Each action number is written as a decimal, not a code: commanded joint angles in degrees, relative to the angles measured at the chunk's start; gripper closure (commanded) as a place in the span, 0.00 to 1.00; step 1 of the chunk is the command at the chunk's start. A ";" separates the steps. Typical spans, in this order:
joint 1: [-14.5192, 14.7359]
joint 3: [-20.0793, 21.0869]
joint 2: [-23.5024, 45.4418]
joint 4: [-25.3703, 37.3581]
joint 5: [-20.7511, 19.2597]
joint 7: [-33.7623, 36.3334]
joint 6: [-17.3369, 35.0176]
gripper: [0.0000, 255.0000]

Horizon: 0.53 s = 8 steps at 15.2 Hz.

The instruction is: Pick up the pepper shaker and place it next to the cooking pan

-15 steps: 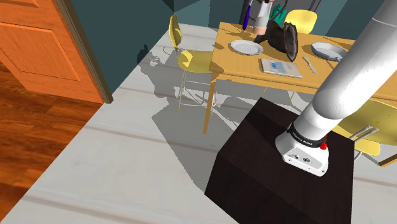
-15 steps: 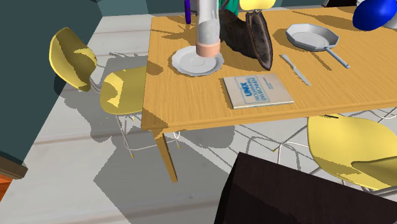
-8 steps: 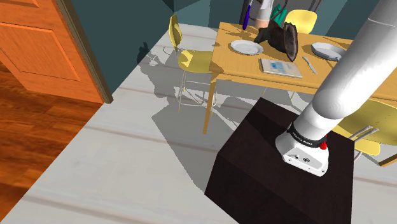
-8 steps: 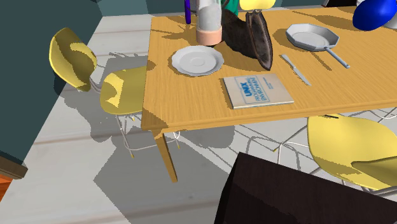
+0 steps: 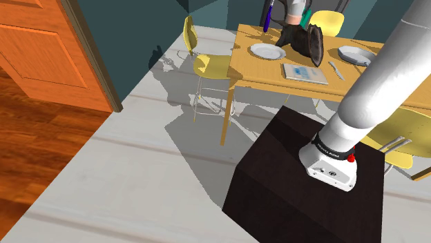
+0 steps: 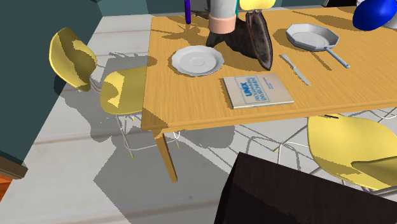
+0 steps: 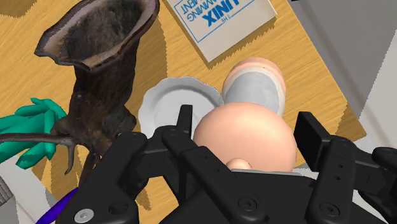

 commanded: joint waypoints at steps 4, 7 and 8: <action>-2.23 -2.22 -5.72 -7.00 -2.42 -4.44 2.82 1.00; -3.83 -3.94 -7.73 -9.13 -3.32 -7.68 3.90 1.00; -4.38 -4.57 -8.27 -9.68 -3.56 -8.81 4.24 1.00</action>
